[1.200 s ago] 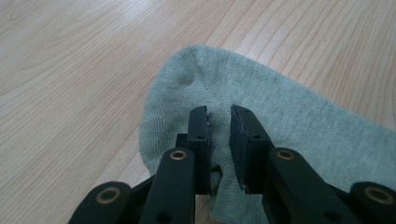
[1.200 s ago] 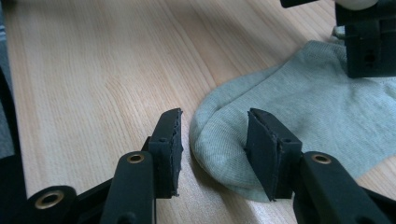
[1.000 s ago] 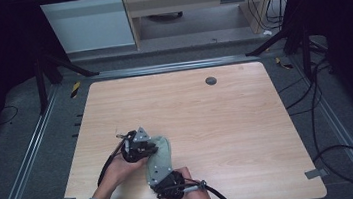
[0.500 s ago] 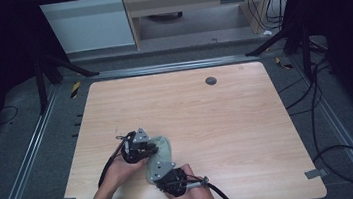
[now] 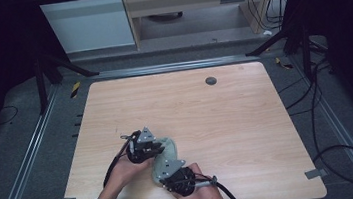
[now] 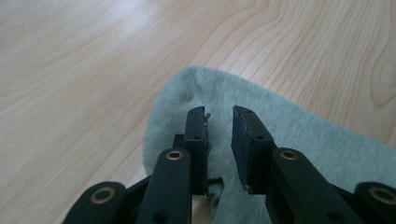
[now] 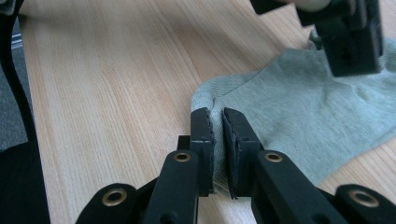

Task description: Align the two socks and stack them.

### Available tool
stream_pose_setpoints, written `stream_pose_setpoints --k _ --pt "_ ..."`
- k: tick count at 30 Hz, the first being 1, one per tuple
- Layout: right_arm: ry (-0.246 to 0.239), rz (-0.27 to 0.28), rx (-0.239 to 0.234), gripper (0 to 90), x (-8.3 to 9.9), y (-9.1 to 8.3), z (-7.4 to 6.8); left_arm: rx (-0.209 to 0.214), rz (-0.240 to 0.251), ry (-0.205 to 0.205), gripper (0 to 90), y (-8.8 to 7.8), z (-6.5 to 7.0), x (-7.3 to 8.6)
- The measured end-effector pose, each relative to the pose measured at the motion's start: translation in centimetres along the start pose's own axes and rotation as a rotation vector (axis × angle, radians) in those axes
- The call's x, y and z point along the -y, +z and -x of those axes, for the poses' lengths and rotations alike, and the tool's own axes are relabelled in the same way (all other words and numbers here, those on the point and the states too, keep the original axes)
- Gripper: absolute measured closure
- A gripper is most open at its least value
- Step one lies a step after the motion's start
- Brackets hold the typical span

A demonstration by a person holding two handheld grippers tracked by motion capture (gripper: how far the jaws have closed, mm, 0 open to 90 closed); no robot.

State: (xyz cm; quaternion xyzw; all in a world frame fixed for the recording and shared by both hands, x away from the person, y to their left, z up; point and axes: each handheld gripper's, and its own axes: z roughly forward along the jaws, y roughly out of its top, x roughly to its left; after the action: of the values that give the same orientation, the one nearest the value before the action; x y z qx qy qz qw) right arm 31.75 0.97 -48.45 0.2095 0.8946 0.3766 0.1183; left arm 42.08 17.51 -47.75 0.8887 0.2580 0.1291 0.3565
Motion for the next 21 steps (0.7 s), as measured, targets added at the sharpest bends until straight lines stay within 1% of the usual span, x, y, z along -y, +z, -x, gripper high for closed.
stream_pose_setpoints --k 6,8,13,19,21 --pt "0.003 0.004 0.004 83.1 0.2 -0.4 0.1 -0.009 0.04 0.0 75.7 -1.4 0.0 -0.5" --pt "0.006 0.006 0.005 83.1 0.2 -0.6 0.2 -0.007 0.041 0.0 75.7 -1.8 -0.1 -0.5" --pt "0.009 0.008 0.006 83.1 0.5 -0.9 0.3 -0.006 0.042 -0.003 76.3 -2.0 -0.4 -0.2" --pt "0.016 0.009 0.001 83.0 0.7 -1.2 0.5 0.003 0.036 0.006 77.4 -1.9 0.0 0.3" --pt "0.015 0.014 -0.002 83.0 0.7 -1.5 0.6 0.019 0.042 0.006 77.8 -2.0 0.2 0.3"
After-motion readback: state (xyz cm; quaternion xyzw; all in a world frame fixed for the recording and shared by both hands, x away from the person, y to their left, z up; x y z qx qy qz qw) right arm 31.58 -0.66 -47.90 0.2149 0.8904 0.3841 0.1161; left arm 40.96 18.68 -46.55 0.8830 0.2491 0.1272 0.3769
